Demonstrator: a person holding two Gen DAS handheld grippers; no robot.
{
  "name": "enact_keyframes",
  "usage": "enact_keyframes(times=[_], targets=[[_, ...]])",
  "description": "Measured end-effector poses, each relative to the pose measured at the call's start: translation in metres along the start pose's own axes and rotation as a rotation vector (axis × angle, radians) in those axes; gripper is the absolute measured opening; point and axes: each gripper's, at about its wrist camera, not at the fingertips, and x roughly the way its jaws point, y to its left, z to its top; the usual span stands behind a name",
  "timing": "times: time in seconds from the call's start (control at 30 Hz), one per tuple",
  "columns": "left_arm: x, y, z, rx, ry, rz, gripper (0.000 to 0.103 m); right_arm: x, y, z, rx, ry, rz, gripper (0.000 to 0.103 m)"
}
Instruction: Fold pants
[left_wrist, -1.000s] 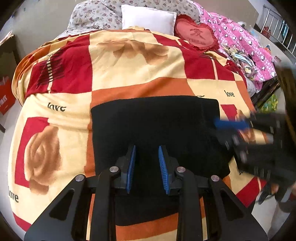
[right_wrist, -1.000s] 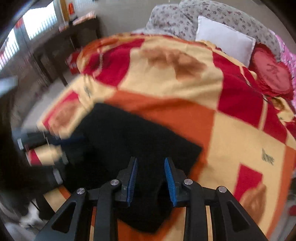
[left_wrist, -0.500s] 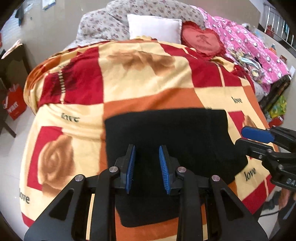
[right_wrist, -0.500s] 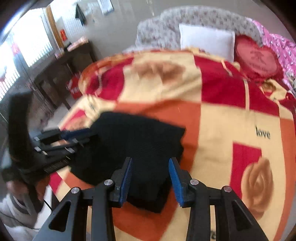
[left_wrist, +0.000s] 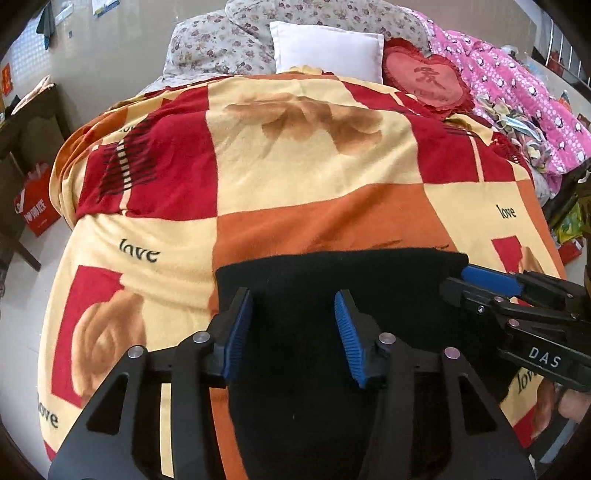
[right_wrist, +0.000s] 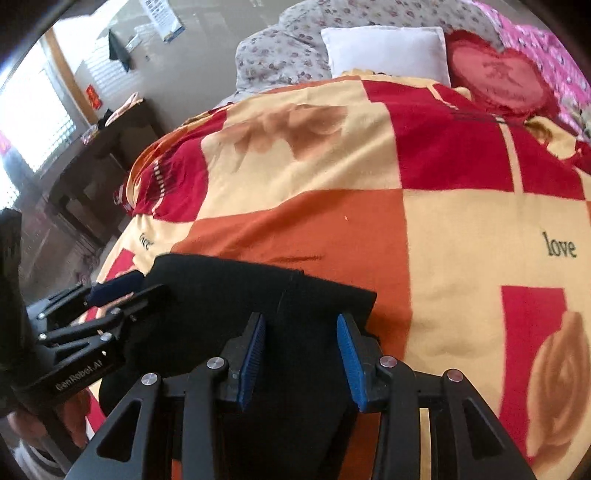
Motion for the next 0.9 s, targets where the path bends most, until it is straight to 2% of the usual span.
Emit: enact_keyframes(times=[0.23, 0.37, 0.47, 0.53, 0.63, 0.7, 0.77, 0.9], targets=[[-0.013, 0.004, -0.004, -0.021, -0.007, -0.009, 0.047, -0.031, 0.020, -0.011, -0.082, -0.015, -0.018, 0.039], [-0.030, 0.015, -0.014, -0.061, -0.021, -0.028, 0.047, -0.051, 0.034, -0.037, -0.162, -0.017, -0.066, 0.039], [-0.041, 0.023, -0.026, -0.088, -0.028, -0.047, 0.047, -0.048, 0.028, -0.060, -0.151, 0.006, -0.109, 0.041], [-0.044, 0.031, -0.035, -0.115, -0.027, -0.069, 0.047, -0.042, 0.017, -0.068, -0.108, 0.021, -0.071, 0.044], [-0.046, 0.046, -0.044, -0.162, -0.007, -0.123, 0.049, -0.049, -0.006, -0.067, 0.014, -0.025, 0.052, 0.047], [-0.045, 0.057, -0.046, -0.208, 0.006, -0.186, 0.070, -0.053, -0.021, -0.064, 0.087, -0.072, 0.102, 0.052], [-0.041, 0.064, -0.049, -0.261, 0.014, -0.256, 0.078, -0.044, -0.032, -0.062, 0.133, -0.065, 0.131, 0.056], [-0.027, 0.060, -0.051, -0.263, 0.050, -0.279, 0.078, -0.017, -0.047, -0.061, 0.243, -0.024, 0.234, 0.066]])
